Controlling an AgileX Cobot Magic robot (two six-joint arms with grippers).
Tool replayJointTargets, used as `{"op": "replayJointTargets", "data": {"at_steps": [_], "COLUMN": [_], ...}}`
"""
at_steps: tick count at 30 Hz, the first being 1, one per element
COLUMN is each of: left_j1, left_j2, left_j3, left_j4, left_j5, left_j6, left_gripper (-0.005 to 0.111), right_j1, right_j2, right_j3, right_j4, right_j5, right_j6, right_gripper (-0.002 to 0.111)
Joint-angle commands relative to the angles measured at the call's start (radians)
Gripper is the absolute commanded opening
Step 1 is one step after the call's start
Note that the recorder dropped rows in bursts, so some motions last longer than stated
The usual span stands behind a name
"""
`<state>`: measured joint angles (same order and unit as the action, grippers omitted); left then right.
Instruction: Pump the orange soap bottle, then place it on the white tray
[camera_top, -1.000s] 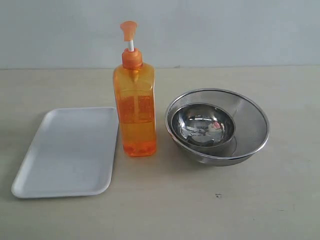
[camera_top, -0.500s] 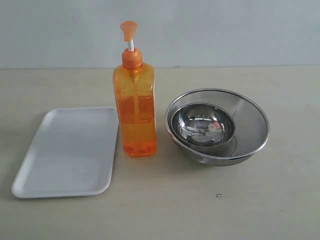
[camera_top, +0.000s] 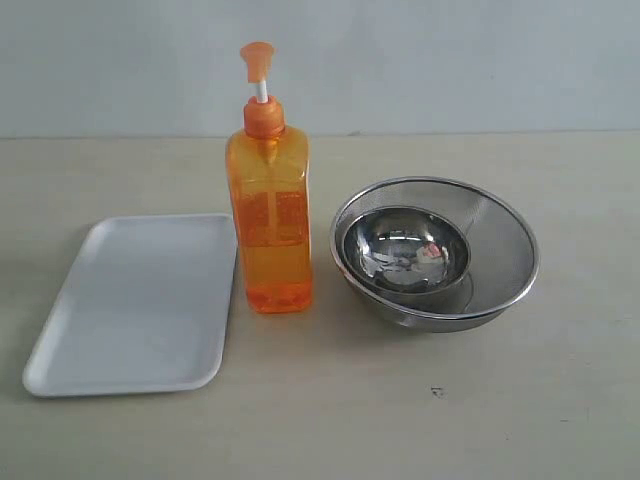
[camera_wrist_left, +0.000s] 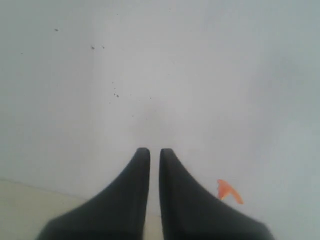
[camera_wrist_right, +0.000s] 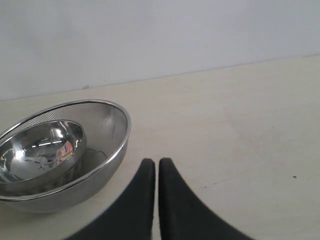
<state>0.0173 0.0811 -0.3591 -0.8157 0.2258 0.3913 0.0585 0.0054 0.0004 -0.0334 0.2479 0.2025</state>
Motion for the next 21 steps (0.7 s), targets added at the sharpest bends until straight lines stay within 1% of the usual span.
{"op": "replayJointTargets", "data": {"at_steps": [1, 3, 6, 8, 11, 12, 13, 16, 18, 21], "left_j1": [0.003, 0.003, 0.003, 0.003, 0.003, 0.001, 0.001, 0.001, 0.001, 0.001], "left_j2": [0.156, 0.238, 0.355, 0.437, 0.544, 0.581, 0.617, 0.714, 0.784, 0.880], "left_j3": [-0.125, -0.169, -0.206, -0.216, -0.216, -0.216, -0.214, -0.210, -0.210, -0.203], "left_j4": [-0.008, -0.028, -0.134, -0.241, -0.413, -0.476, -0.535, -0.674, -0.700, -0.762], "left_j5": [0.071, 0.084, 0.130, 0.158, 0.209, 0.237, 0.260, 0.299, 0.327, 0.387], "left_j6": [0.194, 0.240, 0.326, 0.452, 0.621, 0.680, 0.731, 0.884, 0.941, 0.951], "left_gripper": [0.007, 0.008, 0.020, 0.037, 0.070, 0.077, 0.079, 0.080, 0.080, 0.080], "right_j1": [0.002, 0.002, 0.002, 0.002, 0.002, 0.002, 0.002, 0.002, 0.002, 0.002], "right_j2": [-0.005, -0.005, -0.005, -0.005, -0.005, -0.005, -0.005, -0.005, -0.005, -0.005], "right_j3": [0.000, 0.000, 0.000, 0.000, 0.000, 0.000, 0.000, 0.000, 0.000, 0.000], "right_j4": [-0.001, -0.001, -0.001, -0.001, -0.001, -0.001, -0.001, -0.001, -0.001, -0.001], "right_j5": [-0.016, -0.016, -0.016, -0.016, -0.016, -0.016, -0.016, -0.016, -0.016, -0.016], "right_j6": [0.000, 0.000, 0.000, 0.000, 0.000, 0.000, 0.000, 0.000, 0.000, 0.000], "right_gripper": [0.000, 0.000, 0.000, 0.000, 0.000, 0.000, 0.000, 0.000, 0.000, 0.000]}}
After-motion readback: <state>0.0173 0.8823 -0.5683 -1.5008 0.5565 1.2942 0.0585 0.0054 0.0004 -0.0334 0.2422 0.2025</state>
